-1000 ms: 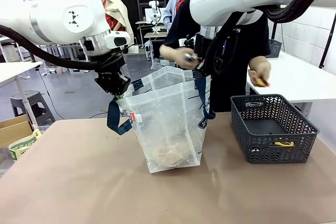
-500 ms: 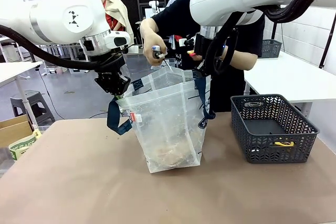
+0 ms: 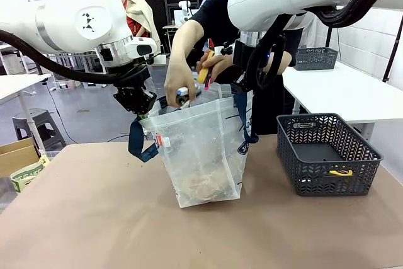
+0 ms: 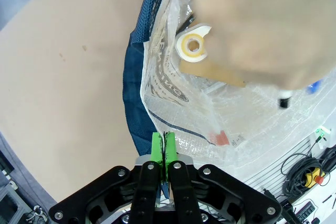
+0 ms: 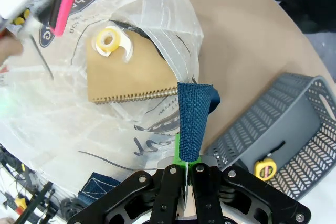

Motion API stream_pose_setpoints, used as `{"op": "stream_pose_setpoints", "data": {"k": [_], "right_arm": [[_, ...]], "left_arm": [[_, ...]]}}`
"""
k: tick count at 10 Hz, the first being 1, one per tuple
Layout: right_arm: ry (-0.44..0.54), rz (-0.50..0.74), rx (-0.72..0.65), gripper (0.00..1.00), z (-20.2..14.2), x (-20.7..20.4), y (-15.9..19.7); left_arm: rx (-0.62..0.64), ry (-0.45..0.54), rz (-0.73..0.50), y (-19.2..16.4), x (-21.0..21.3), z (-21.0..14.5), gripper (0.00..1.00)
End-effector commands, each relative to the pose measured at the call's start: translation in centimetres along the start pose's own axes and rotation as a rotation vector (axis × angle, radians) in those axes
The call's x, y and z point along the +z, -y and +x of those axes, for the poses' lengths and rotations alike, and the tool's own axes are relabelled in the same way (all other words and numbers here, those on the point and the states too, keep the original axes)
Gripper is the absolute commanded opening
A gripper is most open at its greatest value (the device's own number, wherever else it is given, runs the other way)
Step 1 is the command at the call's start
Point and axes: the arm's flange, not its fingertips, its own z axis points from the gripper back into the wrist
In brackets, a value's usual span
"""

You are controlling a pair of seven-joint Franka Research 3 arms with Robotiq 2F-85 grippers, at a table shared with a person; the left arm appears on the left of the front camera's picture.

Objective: Transfer purchased items from the store into the shopping bag.
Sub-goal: Move the Reusable shopping bag to the right side of the table.

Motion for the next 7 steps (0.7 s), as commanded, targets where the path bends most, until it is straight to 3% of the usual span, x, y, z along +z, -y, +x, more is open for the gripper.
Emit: {"op": "stream_pose_setpoints", "data": {"k": [1,7], "right_arm": [[0.001,-0.001,-0.006,0.00,-0.07,0.09,0.11],[0.001,-0.001,-0.006,0.00,-0.07,0.09,0.11]], "left_arm": [[0.011,0.000,0.006,-0.05,0.03,-0.06,0.00],[0.011,0.000,0.006,-0.05,0.03,-0.06,0.00]]}}
